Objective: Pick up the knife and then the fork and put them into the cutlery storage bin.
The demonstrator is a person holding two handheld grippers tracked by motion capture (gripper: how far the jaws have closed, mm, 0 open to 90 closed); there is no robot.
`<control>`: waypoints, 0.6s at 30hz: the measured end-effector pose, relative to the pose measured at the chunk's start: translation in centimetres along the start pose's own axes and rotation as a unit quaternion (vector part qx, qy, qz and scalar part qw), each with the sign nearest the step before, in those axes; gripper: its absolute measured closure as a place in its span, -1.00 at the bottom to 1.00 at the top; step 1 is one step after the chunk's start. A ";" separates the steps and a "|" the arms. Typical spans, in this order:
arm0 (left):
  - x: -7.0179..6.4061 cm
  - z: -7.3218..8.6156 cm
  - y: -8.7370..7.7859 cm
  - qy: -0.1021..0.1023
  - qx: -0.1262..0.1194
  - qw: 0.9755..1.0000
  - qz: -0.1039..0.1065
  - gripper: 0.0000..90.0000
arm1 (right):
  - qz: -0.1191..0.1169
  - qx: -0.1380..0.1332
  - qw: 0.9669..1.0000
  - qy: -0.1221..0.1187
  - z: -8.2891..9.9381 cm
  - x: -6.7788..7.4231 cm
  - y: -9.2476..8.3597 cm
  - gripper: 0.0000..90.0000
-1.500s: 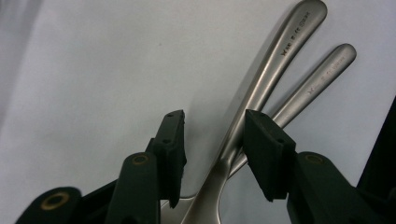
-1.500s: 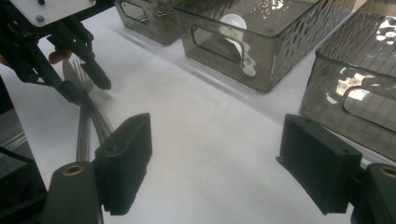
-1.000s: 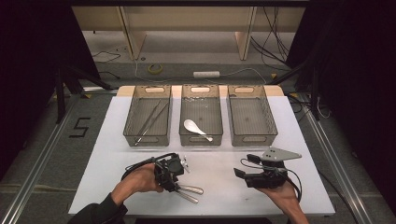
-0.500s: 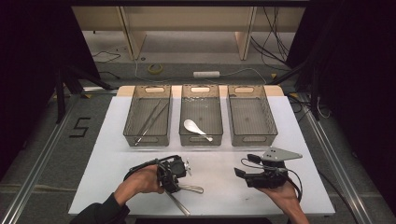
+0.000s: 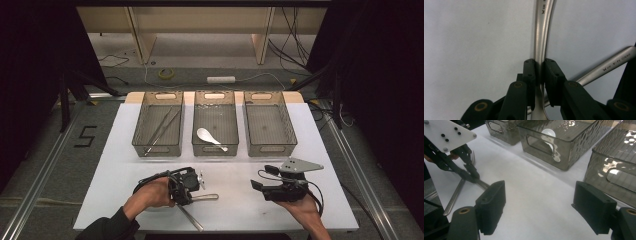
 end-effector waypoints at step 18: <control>0.1 -0.1 -0.3 -0.028 0.000 0.999 0.023 0.78 | -0.006 0.000 1.000 -0.002 0.0 0.2 0.1 -0.40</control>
Point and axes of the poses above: each handheld gripper's, and its own axes: y roughly forward along the jaws, z roughly out of its underside, x roughly to its left, the point moved 7 cm from there along y, roughly forward along the jaws, and after that the axes turned 8 degrees about -z, right-handed, at the moved point
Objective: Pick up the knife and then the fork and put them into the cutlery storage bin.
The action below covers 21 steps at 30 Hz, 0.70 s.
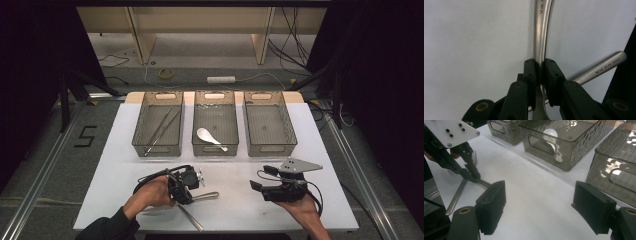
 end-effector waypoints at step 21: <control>-0.2 -2.1 -1.9 -0.022 -0.011 0.999 0.038 0.78 | -0.050 0.023 0.997 -0.056 -0.2 3.9 2.1 -0.40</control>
Point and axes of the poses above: each handheld gripper's, and its own axes: y roughly forward along the jaws, z roughly out of its underside, x roughly to its left, the point moved 7 cm from there along y, roughly forward along the jaws, and after that the axes turned 8 degrees about -z, right-handed, at the moved point
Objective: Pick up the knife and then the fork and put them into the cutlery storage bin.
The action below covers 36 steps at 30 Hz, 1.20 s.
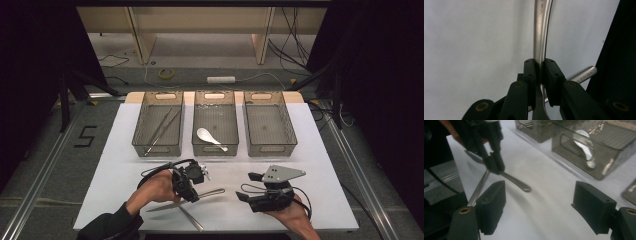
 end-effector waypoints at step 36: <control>-1.6 -3.2 -0.8 0.041 0.014 0.999 0.013 0.78 | 0.040 0.145 0.953 -0.263 0.9 3.5 7.2 0.04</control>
Point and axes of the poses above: each handheld gripper's, and its own axes: y roughly forward along the jaws, z roughly out of its underside, x roughly to its left, the point moved 7 cm from there along y, roughly forward along the jaws, and after that the axes turned 8 degrees about -z, right-handed, at the moved point
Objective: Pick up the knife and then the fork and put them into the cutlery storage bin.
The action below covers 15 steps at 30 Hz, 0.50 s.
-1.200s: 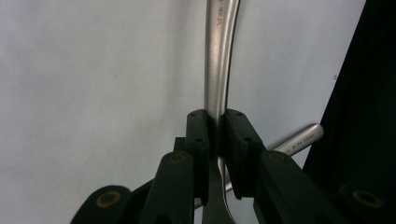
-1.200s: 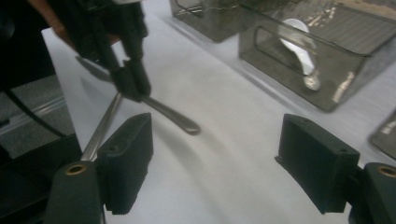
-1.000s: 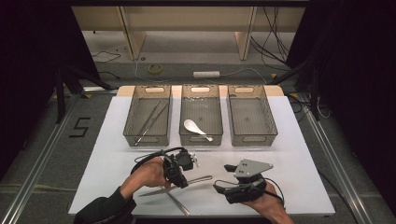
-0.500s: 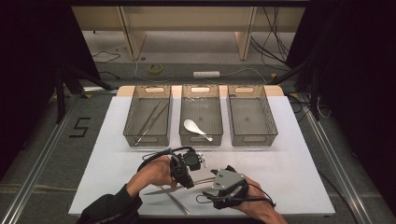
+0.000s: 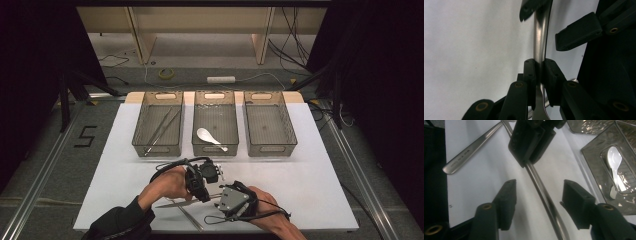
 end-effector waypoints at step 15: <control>-0.5 -0.4 -0.1 0.013 0.008 1.000 0.007 0.77 | 0.011 0.034 0.997 -0.065 -0.1 0.8 0.7 0.43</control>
Point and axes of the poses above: each handheld gripper's, and its own axes: y roughly forward along the jaws, z roughly out of its underside, x roughly to its left, the point moved 7 cm from there along y, roughly forward along the jaws, and after that the axes turned 8 degrees about -z, right-handed, at the moved point
